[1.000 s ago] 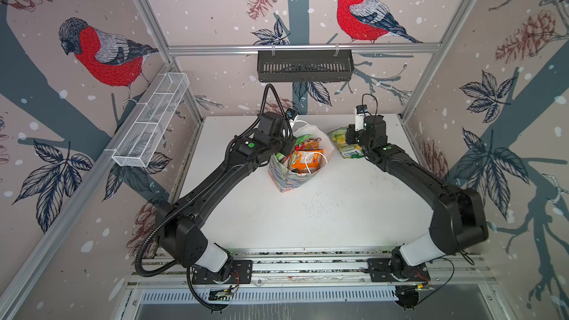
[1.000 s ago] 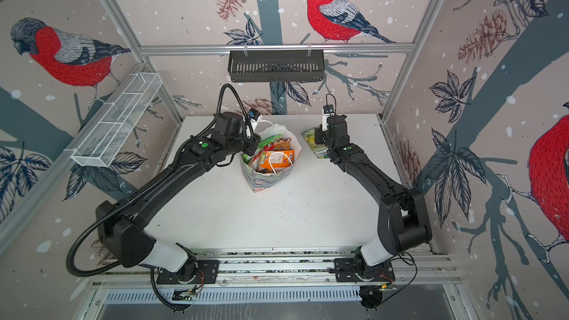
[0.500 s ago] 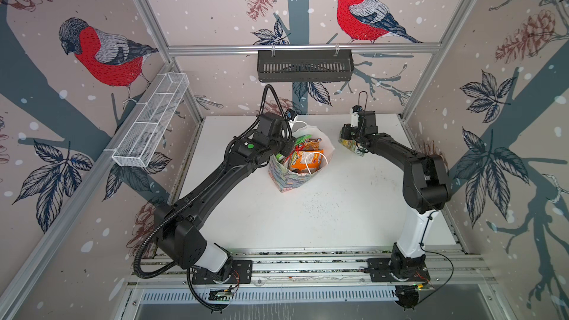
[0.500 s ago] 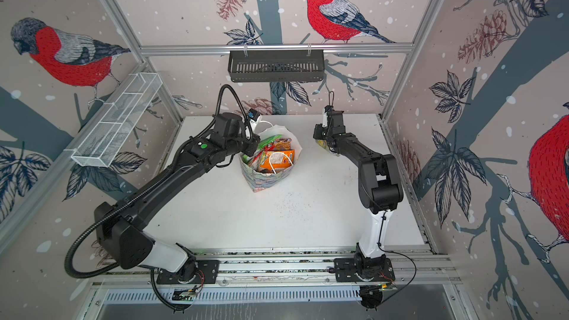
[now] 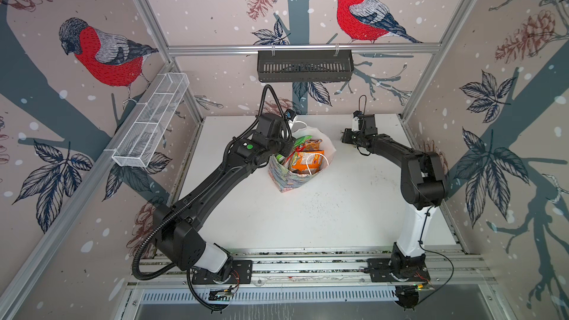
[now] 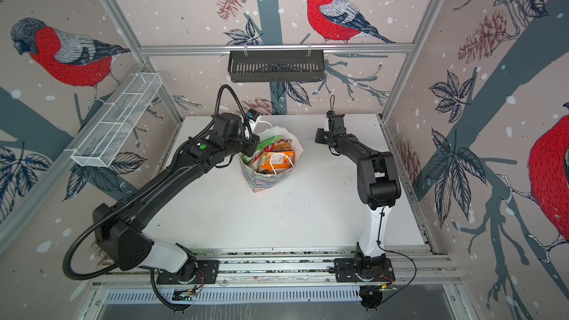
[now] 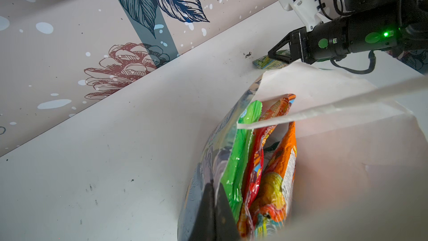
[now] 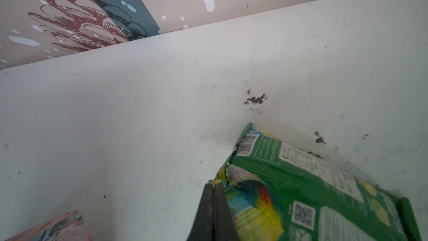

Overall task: Take the snacks out of the paper bag
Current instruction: Place the snack at the top-center of the table.

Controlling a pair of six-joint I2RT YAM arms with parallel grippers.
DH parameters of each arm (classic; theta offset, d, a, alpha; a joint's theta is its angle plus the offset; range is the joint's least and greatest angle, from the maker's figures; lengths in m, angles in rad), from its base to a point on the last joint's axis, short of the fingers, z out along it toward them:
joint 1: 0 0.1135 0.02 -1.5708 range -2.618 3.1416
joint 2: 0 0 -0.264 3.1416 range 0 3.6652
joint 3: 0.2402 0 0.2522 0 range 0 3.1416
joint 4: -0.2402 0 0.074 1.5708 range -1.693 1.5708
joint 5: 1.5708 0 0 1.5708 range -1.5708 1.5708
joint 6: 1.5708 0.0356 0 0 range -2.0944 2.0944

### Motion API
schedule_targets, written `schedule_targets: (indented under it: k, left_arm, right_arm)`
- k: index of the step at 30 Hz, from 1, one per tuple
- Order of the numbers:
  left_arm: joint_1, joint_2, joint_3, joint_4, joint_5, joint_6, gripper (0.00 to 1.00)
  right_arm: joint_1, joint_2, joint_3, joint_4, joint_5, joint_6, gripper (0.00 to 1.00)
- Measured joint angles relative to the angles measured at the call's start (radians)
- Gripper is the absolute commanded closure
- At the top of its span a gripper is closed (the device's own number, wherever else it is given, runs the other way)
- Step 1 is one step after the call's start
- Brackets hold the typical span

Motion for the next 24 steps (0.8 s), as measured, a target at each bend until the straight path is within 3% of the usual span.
schedule_targets:
  k: [14, 24]
  left_arm:
    - [0.0, -0.001, -0.005, 0.001, 0.001, 0.0, 1.0]
    - [0.0, -0.004, -0.011, 0.002, 0.006, 0.0, 1.0]
  right_arm:
    - [0.034, -0.202, -0.028, -0.003, -0.126, 0.027, 1.0]
    - [-0.009, 0.062, 0.125, -0.089, -0.117, 0.045, 1.0]
